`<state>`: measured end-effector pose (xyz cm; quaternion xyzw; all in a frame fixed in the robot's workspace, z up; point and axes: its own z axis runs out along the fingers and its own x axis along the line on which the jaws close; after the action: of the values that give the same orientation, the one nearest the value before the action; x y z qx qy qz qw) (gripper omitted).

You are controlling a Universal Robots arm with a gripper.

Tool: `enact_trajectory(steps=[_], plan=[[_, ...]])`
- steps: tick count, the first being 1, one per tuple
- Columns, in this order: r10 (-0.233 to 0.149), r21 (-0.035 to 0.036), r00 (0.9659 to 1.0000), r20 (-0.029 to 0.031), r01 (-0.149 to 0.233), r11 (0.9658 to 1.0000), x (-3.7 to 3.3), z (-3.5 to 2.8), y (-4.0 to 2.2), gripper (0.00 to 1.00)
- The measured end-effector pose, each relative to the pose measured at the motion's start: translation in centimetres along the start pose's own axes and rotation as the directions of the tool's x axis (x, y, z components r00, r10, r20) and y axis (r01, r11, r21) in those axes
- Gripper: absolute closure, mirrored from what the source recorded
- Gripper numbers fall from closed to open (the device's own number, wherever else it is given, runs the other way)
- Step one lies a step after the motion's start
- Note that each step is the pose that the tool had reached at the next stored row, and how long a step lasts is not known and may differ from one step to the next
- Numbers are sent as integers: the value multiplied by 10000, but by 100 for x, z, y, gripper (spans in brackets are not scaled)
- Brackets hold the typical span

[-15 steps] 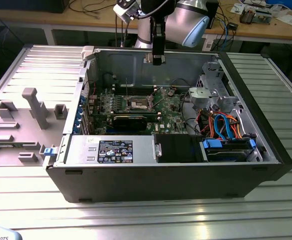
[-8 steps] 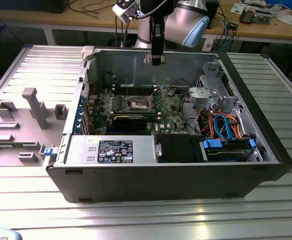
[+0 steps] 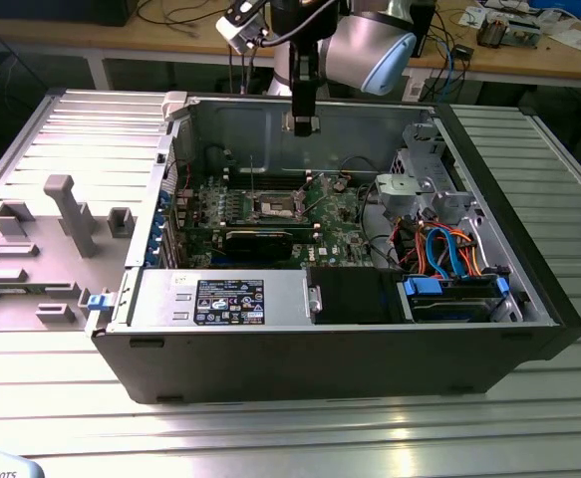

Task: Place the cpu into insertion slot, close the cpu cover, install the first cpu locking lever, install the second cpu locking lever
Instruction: 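Place the cpu into insertion slot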

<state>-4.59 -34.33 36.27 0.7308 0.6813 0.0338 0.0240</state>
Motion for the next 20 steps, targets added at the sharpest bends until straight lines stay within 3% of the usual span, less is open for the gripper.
enact_trajectory(steps=[4,20], plan=[[2,1,10000,2,-2,10000,0,67,-7,46],[2,2,10000,6,-2,10000,0,103,-10,46]])
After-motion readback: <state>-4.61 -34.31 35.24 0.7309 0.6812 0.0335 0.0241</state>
